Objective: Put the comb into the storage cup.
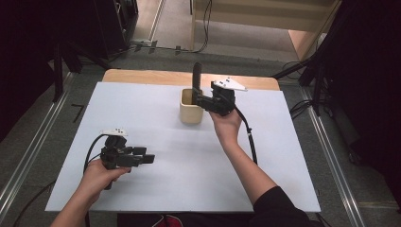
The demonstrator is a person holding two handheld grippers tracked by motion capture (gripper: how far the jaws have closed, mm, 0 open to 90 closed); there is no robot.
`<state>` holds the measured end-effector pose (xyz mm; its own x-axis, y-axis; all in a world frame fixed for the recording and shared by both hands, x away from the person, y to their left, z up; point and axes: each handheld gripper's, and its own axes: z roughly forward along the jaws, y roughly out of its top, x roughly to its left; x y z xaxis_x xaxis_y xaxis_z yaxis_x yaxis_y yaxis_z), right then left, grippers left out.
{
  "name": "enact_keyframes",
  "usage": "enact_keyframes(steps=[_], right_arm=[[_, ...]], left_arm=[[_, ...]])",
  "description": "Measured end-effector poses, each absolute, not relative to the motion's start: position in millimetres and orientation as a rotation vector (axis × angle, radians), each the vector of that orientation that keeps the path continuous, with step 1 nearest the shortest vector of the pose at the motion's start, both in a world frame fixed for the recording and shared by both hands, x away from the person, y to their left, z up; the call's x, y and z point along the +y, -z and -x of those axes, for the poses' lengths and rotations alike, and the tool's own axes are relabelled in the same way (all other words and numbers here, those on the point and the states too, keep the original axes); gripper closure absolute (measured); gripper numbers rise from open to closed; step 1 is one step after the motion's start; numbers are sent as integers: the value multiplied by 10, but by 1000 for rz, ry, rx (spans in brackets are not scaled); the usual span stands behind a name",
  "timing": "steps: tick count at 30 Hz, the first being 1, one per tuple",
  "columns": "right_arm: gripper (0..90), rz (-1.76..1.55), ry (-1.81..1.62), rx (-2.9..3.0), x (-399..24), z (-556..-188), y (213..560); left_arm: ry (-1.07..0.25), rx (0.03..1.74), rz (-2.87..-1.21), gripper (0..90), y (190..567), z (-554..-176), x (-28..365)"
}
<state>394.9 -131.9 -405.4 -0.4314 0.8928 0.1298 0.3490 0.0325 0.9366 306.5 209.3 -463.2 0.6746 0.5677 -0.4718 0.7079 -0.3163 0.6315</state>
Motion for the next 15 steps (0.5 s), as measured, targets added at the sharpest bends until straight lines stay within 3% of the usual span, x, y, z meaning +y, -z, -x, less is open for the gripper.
enact_keyframes(steps=[15], right_arm=[[233, -1243, -1428, 1849, -1552, -3737, 4099]], left_arm=[[200, 1007, -2005, 360, 4633, -3073, 2188]])
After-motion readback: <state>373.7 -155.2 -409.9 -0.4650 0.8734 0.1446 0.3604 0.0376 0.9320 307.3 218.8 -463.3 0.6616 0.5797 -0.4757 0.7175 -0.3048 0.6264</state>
